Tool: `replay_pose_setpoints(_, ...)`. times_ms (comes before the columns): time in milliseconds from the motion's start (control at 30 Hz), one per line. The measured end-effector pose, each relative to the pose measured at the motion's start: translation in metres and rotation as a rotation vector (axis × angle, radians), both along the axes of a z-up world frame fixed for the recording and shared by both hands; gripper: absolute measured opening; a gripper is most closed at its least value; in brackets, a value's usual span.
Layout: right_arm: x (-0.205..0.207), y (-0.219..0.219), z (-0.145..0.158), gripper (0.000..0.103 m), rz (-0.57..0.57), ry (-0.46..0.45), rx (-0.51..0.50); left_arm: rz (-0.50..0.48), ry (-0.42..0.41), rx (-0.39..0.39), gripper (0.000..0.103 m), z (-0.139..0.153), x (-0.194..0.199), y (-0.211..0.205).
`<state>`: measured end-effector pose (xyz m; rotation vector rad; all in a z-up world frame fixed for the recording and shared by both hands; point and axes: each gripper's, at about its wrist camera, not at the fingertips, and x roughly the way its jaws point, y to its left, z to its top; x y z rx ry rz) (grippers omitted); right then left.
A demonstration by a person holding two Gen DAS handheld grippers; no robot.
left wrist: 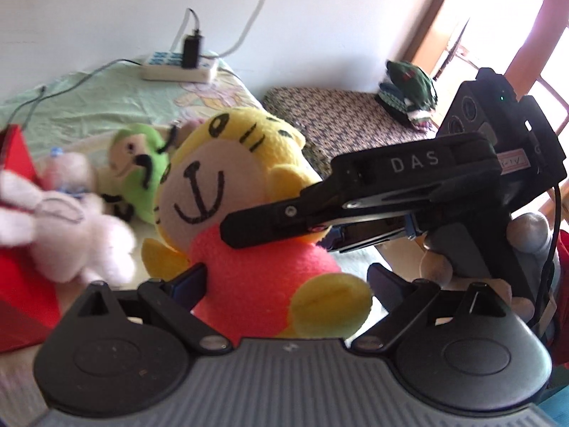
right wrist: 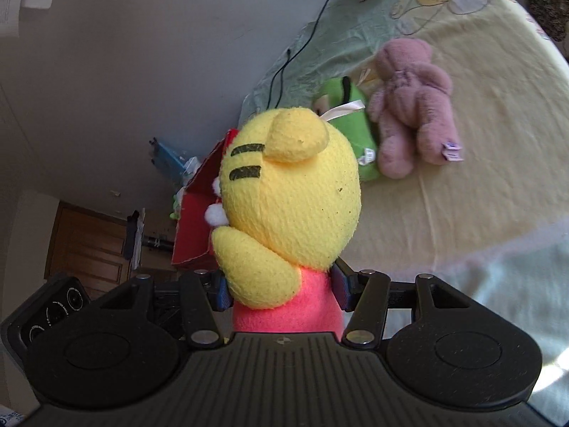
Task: Organize objects
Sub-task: 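Carry the tiger plush over the red box with the right gripper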
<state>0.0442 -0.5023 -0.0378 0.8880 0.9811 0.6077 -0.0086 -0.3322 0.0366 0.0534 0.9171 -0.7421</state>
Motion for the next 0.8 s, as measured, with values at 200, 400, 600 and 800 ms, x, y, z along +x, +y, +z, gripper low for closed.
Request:
replay_pose_setpoints(200,0.016,0.04,0.028,0.056,0.048,-0.078,0.014,0.074,-0.073,-0.043,0.094,0.029,-0.001,0.043)
replay_pose_setpoints(400,0.028,0.075,0.053,0.056,0.012,-0.158,0.011,0.053,-0.153,-0.086,0.094,0.056,0.009,0.082)
replay_pose_setpoints(600,0.043,0.121,0.076,0.056,-0.021,-0.245,0.0,0.027,-0.216,-0.114,0.094,0.078,0.029,0.137)
replay_pose_setpoints(800,0.072,0.176,0.085,0.056,-0.035,-0.296,-0.074,0.038,-0.218,-0.143,0.094,0.081,0.064,0.192)
